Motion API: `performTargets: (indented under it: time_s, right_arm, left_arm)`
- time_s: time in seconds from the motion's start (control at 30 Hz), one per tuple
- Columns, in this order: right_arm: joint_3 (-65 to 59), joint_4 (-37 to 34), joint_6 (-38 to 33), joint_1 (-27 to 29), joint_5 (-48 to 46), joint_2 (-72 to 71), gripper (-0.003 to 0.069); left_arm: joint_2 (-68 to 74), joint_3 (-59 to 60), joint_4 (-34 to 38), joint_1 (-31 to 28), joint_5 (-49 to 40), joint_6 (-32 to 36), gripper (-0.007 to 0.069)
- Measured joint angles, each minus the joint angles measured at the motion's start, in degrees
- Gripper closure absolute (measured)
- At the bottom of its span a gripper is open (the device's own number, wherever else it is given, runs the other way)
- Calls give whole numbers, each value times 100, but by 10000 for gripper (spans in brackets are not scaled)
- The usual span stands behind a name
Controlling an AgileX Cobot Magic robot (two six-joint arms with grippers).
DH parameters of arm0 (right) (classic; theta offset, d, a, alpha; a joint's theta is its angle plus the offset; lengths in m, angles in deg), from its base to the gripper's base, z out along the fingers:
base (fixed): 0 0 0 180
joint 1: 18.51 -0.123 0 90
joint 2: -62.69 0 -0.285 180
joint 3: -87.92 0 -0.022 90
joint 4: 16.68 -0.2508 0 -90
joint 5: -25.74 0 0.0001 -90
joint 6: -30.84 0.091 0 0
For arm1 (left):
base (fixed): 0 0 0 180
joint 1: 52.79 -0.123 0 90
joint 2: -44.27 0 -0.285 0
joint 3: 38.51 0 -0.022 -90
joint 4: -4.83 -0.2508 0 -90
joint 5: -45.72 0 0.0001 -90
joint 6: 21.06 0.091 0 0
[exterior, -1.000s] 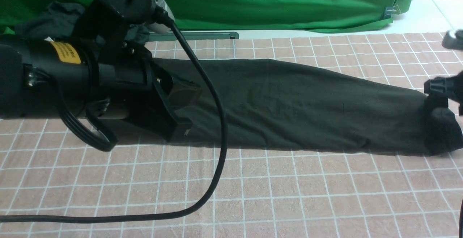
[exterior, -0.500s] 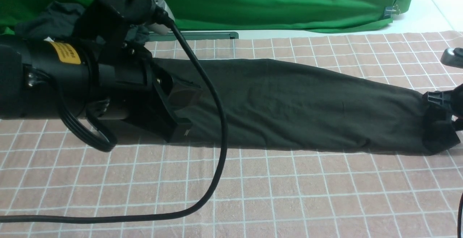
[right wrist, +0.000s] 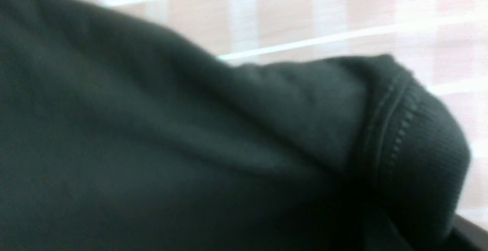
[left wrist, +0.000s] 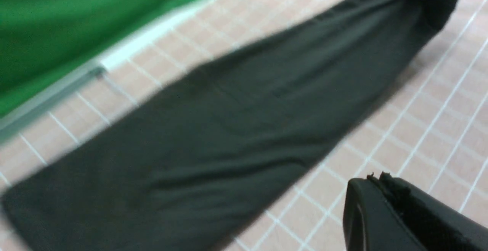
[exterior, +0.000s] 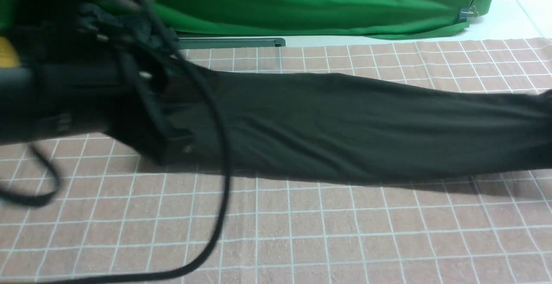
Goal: Fold a long-sleeved shirt over a pink coffee tablecloth.
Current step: 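Fold the right end of the dark garment over onto its left end with the right gripper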
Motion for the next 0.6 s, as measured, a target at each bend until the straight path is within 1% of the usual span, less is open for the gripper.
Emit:
performTargets:
  time_s: [0.1, 0.2, 0.27, 0.3, 0.33, 0.37, 0.4, 0.43, 0.47, 0.5, 0.53, 0.6]
  right_arm:
    - [0, 342, 228, 282, -100, -461, 594]
    - [0, 278, 209, 330, -119, -766, 596]
    - [49, -247, -85, 181, -119, -981, 596]
    - [101, -714, -351, 45, -119, -1086, 596]
    - [127, -797, -405, 17, -119, -1103, 596]
    - [250, -1660, -904, -261, -113, -1222, 596]
    - [286, -1759, -969, -296, -113, -1232, 596]
    - [416, -2454, -1368, -565, -113, -1276, 596]
    - [492, -2896, -1572, -732, -113, -1281, 596]
    - [628, -3387, -1880, -1081, -123, -1260, 596]
    - [666, -3442, -1909, -1125, -134, -1251, 596]
    - [879, -3834, -2073, -1572, -159, -1113, 596]
  left_arm:
    - [-336, 0, 5, 0, -25, 0, 609]
    - [-504, 0, 5, 0, -25, 0, 609]
    - [-532, 0, -1, 0, -25, 0, 609]
    - [-532, 0, -40, 0, -25, 0, 609]
    - [-516, 0, -60, 0, -19, 0, 609]
    - [-483, 0, -113, 0, -1, 0, 609]
    - [-474, 0, -121, 0, 11, 0, 609]
    - [-421, 0, -157, 0, 37, 0, 609]
    - [-400, 0, -183, 0, 50, 0, 609]
    - [-374, 0, -241, 0, 57, 0, 609]
    - [-367, 0, -255, 0, 57, 0, 609]
    - [-344, 22, -289, 0, 84, -10, 609]
